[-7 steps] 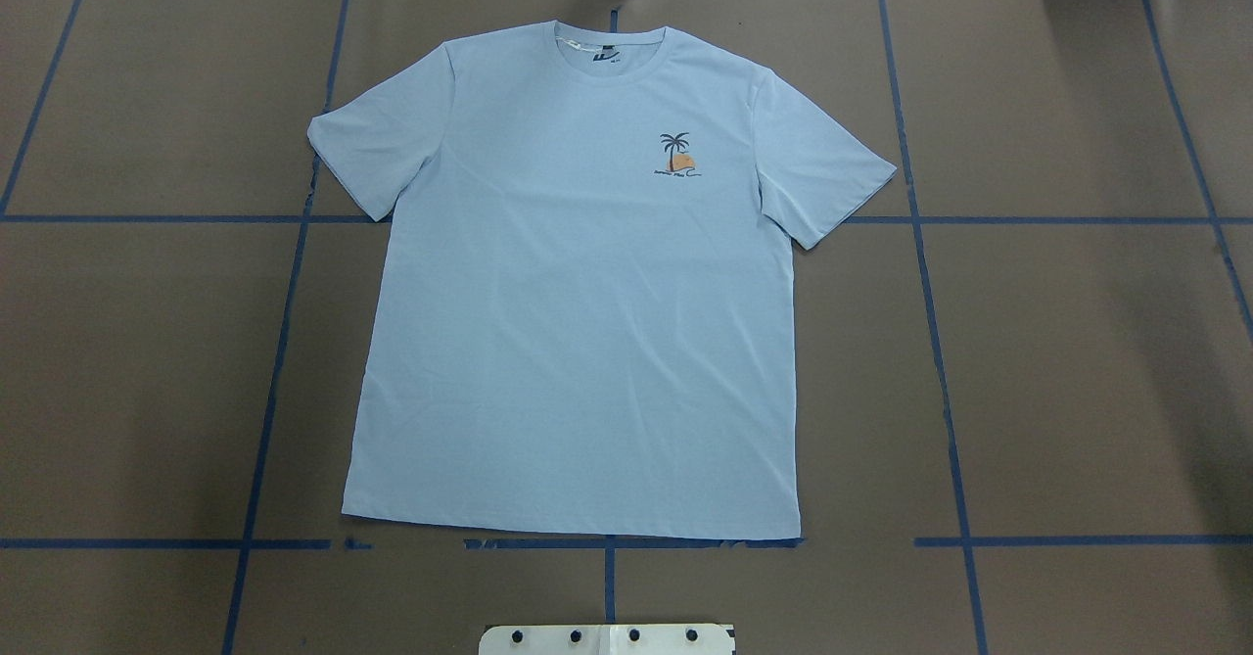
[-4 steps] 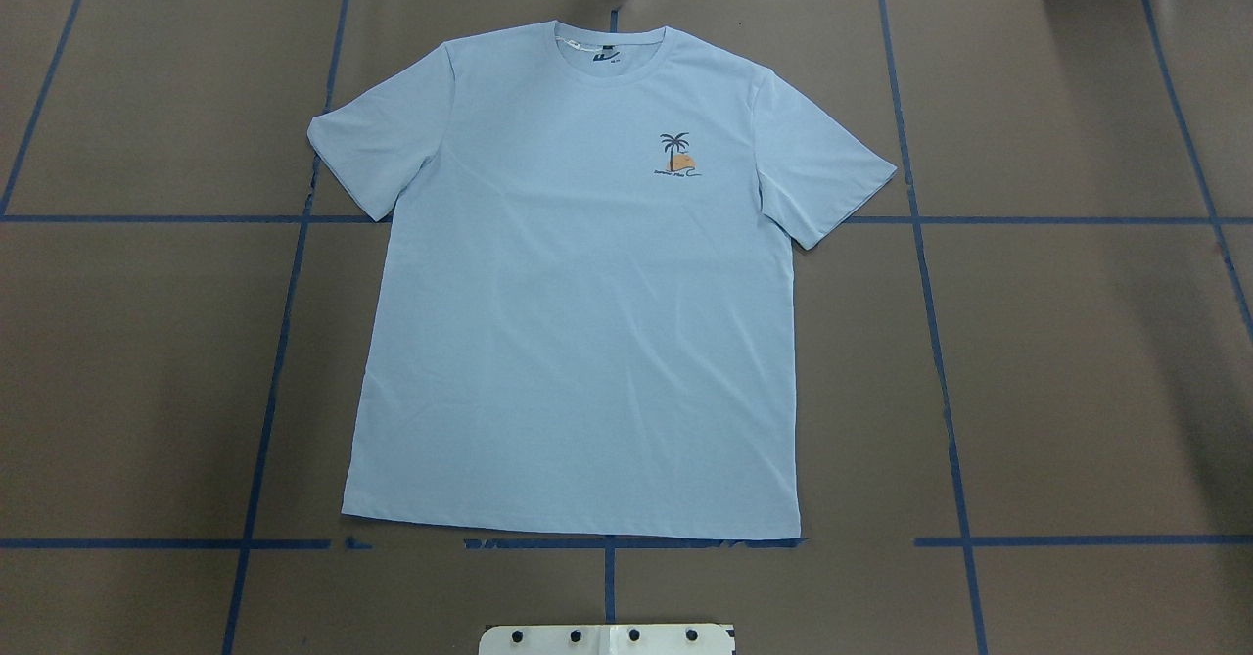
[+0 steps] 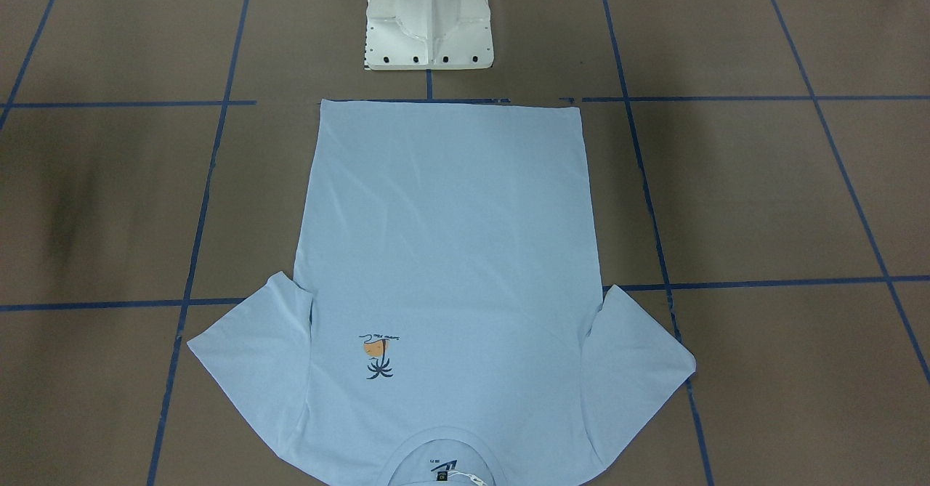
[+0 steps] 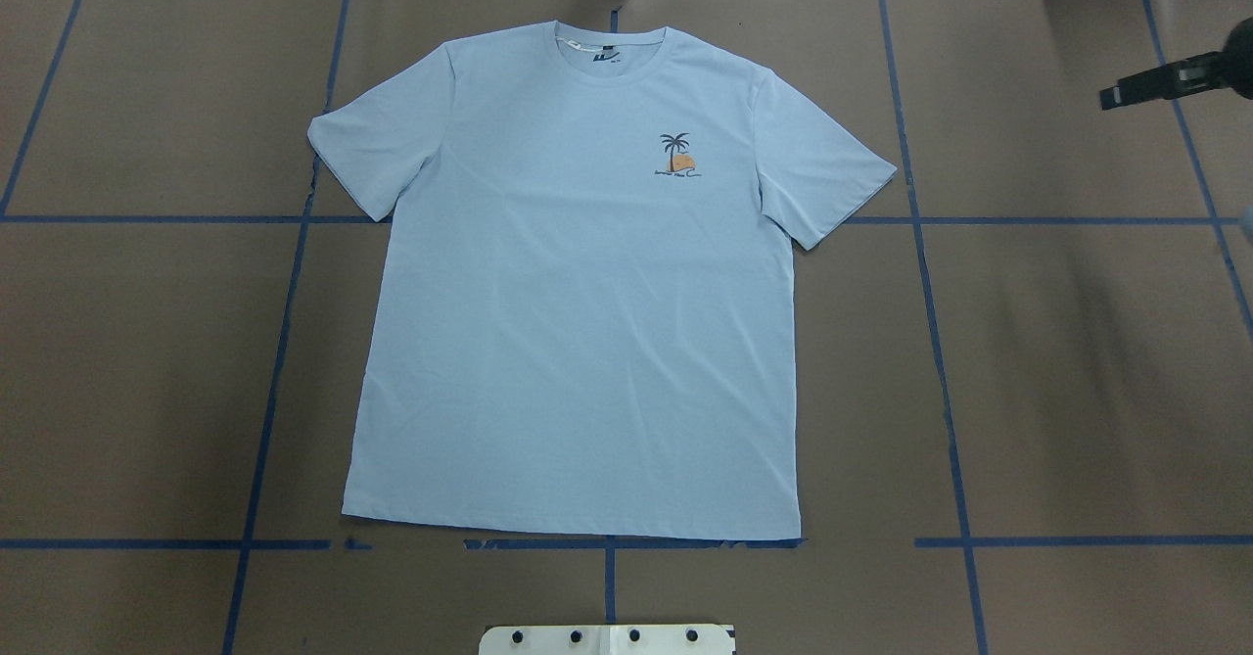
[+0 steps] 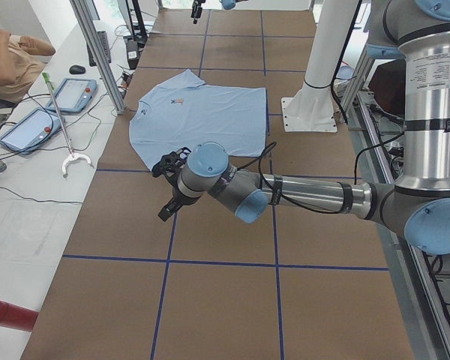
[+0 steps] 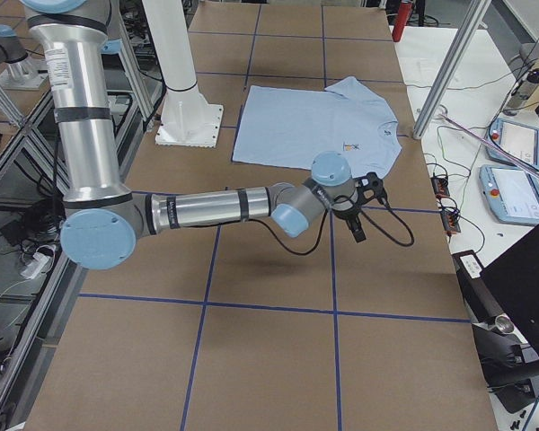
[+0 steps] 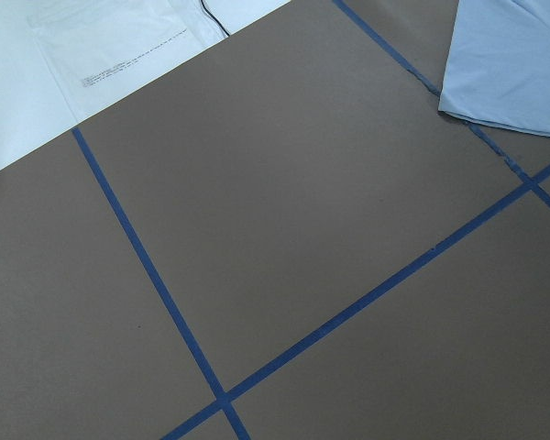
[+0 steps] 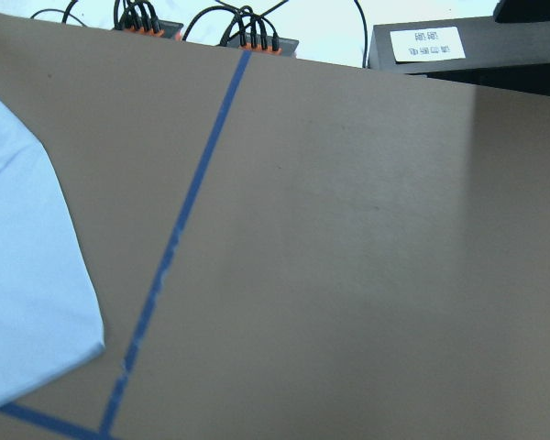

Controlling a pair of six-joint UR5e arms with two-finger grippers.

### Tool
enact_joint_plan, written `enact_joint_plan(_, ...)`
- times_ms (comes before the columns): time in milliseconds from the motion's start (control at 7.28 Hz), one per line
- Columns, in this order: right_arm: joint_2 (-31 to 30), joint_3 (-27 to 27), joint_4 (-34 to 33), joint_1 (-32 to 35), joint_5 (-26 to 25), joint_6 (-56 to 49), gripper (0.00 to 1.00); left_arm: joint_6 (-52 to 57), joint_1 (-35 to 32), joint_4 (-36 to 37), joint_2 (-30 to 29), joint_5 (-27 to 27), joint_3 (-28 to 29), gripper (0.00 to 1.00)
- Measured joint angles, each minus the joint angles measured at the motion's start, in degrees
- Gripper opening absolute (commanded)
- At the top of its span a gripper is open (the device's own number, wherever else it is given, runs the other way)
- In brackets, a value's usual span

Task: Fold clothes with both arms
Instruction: 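Move the right gripper in over the T-shirt's sleeve and shoulder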

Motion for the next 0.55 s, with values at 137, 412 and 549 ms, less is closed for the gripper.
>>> enact_joint_plan(137, 5.0, -2.3, 0.3, -5.2, -5.7, 7.8, 0.95, 0.0, 0.0, -0.1, 0.0, 0.0, 0.0, 1.0)
enact_joint_plan(412, 11.9, -9.6, 5.7, -15.6, -17.9, 19.9, 0.76, 0.0, 0.0, -0.2, -0.1, 0.1, 0.0, 1.0)
enact_joint_plan(549, 12.9, -13.0, 9.8, -18.9, -21.9, 23.3, 0.72, 0.0, 0.0, -0.3, -0.1, 0.1, 0.0, 1.0)
